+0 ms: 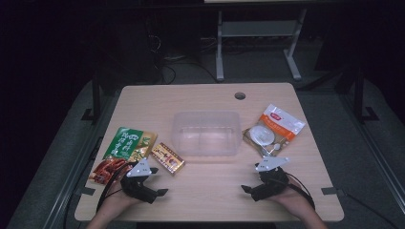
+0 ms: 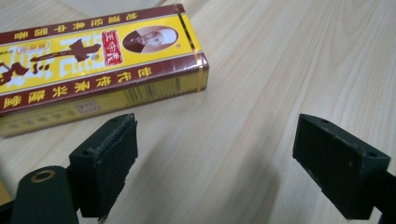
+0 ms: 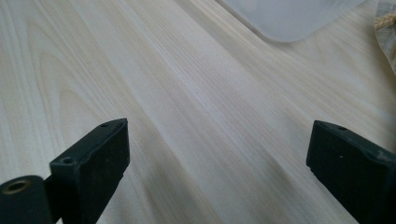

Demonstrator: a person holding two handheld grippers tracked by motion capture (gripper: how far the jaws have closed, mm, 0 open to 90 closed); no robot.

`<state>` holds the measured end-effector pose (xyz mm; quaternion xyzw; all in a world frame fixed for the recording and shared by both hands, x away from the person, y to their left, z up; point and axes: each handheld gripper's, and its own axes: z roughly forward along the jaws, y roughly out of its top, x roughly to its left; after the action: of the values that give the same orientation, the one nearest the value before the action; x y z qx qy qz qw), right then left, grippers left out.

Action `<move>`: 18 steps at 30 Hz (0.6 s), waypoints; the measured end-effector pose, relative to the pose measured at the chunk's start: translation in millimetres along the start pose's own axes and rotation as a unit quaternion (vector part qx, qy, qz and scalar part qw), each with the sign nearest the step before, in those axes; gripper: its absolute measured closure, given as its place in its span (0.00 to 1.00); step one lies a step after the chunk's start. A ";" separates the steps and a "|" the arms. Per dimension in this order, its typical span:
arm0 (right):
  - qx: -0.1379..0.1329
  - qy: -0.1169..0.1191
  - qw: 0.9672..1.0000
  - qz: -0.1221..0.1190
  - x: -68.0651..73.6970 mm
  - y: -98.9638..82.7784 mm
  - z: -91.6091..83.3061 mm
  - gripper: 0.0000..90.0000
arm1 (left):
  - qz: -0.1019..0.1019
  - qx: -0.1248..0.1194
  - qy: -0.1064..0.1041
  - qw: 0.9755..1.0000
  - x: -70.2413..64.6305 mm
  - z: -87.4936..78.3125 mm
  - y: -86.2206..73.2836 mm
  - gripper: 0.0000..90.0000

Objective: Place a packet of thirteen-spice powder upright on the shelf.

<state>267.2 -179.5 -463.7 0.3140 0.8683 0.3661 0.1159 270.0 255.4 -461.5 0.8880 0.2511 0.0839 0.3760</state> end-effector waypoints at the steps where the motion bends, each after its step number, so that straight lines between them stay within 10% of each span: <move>1: 0.001 0.002 1.000 0.005 0.8 0.4 -0.6 0.07 | 0.001 0.002 0.000 1.000 0.2 -1.5 0.1 0.16; 9: -0.002 0.011 1.000 0.011 -1.5 0.7 -0.9 0.07 | -0.018 0.001 0.004 1.000 1.0 -9.6 4.2 0.30; 18: -0.006 0.015 1.000 0.013 -6.1 -2.2 -1.6 0.07 | -0.049 -0.023 0.014 0.998 10.3 -26.3 13.7 0.71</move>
<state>270.3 -185.4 -464.3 0.3190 0.8636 0.3776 0.0996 275.2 269.0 -433.7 0.8643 0.2978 0.0833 0.3968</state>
